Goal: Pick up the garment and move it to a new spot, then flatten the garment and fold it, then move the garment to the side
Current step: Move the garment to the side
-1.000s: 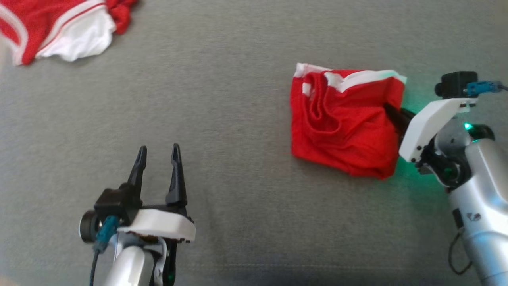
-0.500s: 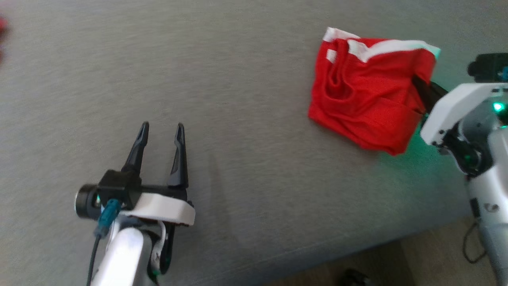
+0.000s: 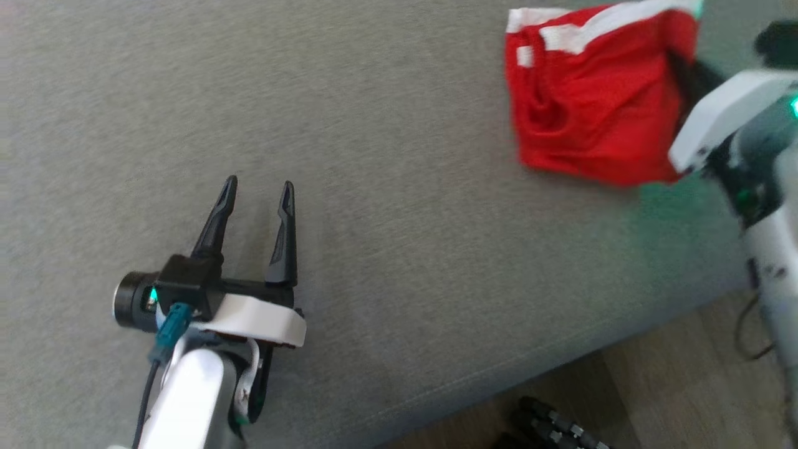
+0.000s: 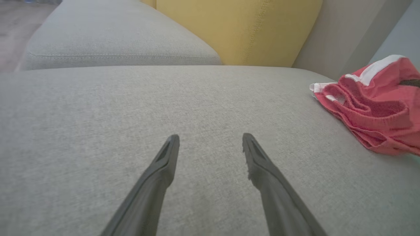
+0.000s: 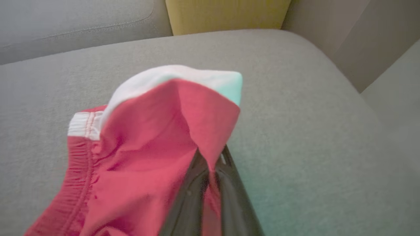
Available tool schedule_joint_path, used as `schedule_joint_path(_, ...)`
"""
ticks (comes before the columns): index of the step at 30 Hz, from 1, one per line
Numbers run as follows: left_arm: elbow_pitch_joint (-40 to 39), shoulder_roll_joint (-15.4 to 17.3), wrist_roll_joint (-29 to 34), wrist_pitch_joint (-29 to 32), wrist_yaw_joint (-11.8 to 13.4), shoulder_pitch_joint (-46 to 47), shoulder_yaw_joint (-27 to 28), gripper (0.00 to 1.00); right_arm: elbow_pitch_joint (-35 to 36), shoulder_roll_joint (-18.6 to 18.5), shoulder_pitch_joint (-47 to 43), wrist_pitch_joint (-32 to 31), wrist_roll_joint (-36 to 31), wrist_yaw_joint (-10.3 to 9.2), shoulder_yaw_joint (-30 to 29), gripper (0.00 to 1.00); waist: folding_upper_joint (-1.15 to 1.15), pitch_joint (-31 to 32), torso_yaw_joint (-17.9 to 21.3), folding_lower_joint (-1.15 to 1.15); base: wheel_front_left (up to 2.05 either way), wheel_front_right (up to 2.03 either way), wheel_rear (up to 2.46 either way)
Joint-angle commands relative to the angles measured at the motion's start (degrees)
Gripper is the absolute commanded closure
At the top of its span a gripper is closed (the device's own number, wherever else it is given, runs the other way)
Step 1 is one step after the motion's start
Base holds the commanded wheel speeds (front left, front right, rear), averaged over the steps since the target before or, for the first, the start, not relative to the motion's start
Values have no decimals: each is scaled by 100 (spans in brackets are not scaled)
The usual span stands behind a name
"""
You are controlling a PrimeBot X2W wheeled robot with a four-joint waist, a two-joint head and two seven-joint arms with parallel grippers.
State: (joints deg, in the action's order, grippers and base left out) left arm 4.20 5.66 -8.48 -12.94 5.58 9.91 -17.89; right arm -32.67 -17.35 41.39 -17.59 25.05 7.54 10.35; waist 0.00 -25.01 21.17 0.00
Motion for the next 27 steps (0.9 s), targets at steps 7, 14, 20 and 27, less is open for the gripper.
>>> schedule_joint_path(7,-275,42,2,-48,103,172,135,0,-482,-718,843,163,-735,-5,-273,100,0,-109,-585,0,0,0,0)
schedule_joint_path(14,-319,10,-43,-114,144,182,113,0,-1100,-1399,1409,171,-1578,-5,-652,100,0,-274,-1060,0,0,0,0)
schedule_joint_path(20,-362,-11,-53,-147,139,242,61,0,-1307,-1650,1639,181,-2143,-5,-853,100,0,-419,-1248,0,0,0,0)
schedule_joint_path(27,-362,-24,-55,-172,149,305,28,0,-1464,-1634,1798,415,-2810,-5,-1092,56,0,-558,-1352,0,0,0,0)
